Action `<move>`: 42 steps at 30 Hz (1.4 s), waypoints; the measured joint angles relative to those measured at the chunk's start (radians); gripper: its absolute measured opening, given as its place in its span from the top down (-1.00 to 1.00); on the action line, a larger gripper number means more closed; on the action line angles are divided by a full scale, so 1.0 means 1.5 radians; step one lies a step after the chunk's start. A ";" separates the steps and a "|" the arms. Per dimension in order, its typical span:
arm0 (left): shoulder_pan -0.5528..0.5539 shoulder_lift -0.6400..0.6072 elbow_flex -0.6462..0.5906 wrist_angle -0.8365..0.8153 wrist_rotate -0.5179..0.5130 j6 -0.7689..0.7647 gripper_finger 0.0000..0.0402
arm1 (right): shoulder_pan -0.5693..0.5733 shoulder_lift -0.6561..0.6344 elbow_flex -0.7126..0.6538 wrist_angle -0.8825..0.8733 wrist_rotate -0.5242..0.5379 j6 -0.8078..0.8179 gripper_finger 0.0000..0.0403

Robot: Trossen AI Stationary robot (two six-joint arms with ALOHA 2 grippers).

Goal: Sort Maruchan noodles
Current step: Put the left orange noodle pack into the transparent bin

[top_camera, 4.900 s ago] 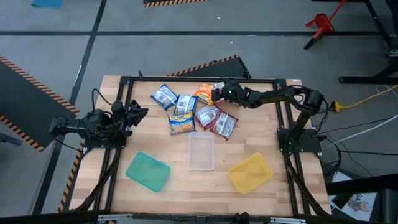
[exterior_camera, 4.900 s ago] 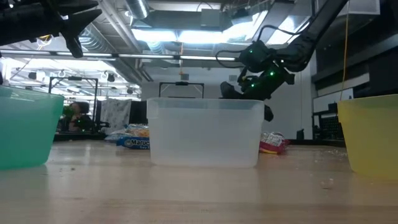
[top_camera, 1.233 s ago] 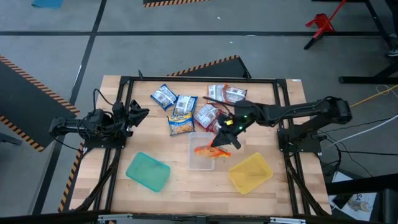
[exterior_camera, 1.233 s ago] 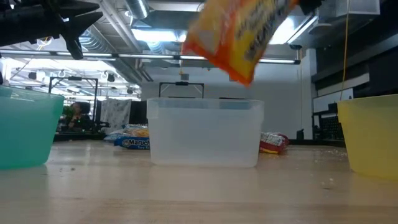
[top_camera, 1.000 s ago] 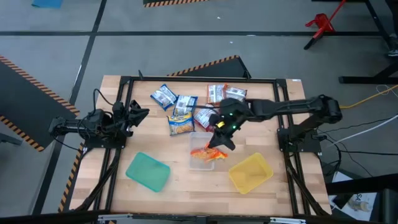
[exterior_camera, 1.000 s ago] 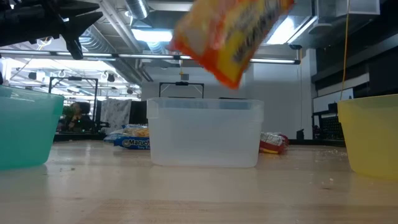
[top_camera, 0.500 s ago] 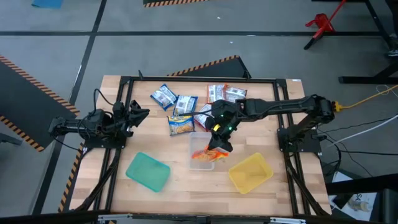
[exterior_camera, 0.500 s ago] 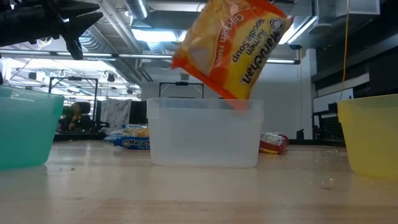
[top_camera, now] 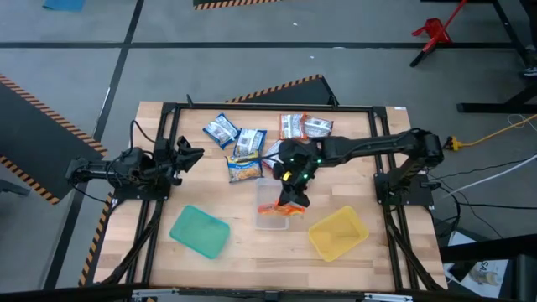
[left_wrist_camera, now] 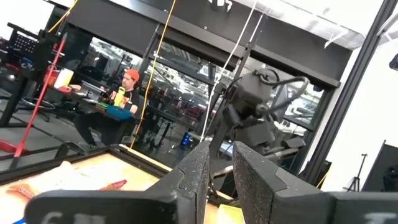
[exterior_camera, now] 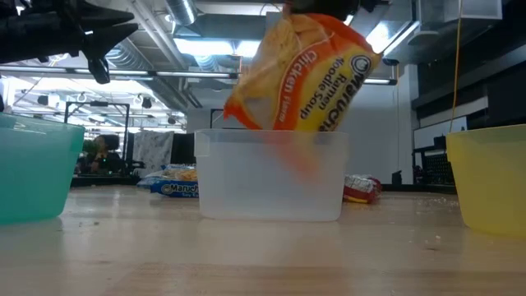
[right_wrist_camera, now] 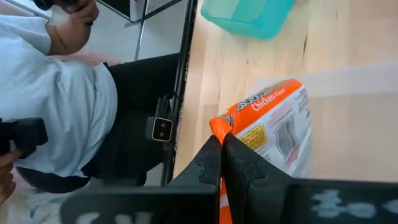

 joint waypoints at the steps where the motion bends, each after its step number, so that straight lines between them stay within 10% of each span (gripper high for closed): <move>1: 0.000 0.000 0.000 0.001 0.000 0.000 0.67 | 0.000 0.006 0.000 0.001 -0.004 0.000 1.00; 42: 0.000 0.000 0.000 -0.016 -0.021 0.018 0.67 | -0.095 0.111 -0.001 -0.038 0.028 -0.022 1.00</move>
